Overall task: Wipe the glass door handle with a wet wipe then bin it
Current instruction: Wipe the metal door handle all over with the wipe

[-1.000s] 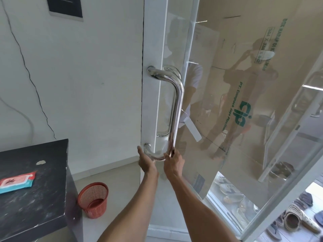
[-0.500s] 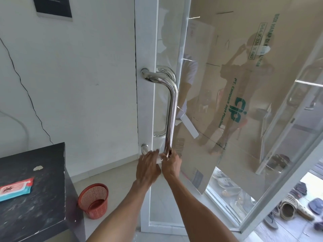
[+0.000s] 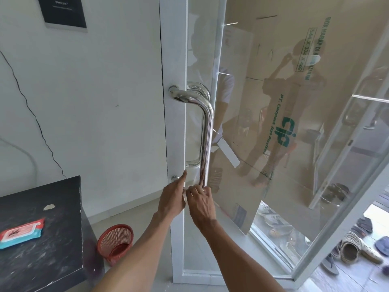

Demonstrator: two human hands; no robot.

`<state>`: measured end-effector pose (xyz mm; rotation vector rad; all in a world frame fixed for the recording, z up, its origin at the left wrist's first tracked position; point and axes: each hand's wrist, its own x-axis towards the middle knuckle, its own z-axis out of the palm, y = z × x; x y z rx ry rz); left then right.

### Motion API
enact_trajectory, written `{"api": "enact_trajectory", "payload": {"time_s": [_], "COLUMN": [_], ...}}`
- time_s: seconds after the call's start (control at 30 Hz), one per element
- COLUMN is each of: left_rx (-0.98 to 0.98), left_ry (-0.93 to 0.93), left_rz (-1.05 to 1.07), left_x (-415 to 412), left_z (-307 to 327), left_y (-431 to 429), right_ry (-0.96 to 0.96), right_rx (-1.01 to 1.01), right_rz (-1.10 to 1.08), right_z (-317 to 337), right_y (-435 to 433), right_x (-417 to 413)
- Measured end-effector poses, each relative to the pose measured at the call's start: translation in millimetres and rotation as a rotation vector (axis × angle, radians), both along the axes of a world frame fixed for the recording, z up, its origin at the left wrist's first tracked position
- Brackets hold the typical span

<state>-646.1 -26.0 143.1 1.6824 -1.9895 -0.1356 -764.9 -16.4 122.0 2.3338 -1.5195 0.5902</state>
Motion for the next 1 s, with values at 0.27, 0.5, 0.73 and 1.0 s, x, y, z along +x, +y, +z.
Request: {"api": "enact_trajectory", "payload": {"time_s": [0.27,0.5,0.73,1.0], "left_rx": [0.183,0.247,0.272,0.298], "left_ry": [-0.288,-0.183,-0.161,-0.130], "left_rz": [0.109,0.110,0.102,0.072], "left_x": [-3.5,-6.8,-7.3,-5.1], "left_z": [4.5,10.3,10.2,10.9], "left_y": [7.0,6.3,-0.1,-7.0], "right_ry": [0.110,-0.089,-0.092,-0.268], "right_rx": [-0.153,-0.066,0.070,-0.080], "right_rz": [-0.153,-0.201,-0.184,-0.238], "right_z": [7.1,15.8,-40.8,37.9], "right_y": [3.9,6.5,17.3,-15.5], "right_x": [-19.6,-9.4,-11.5,10.3]}}
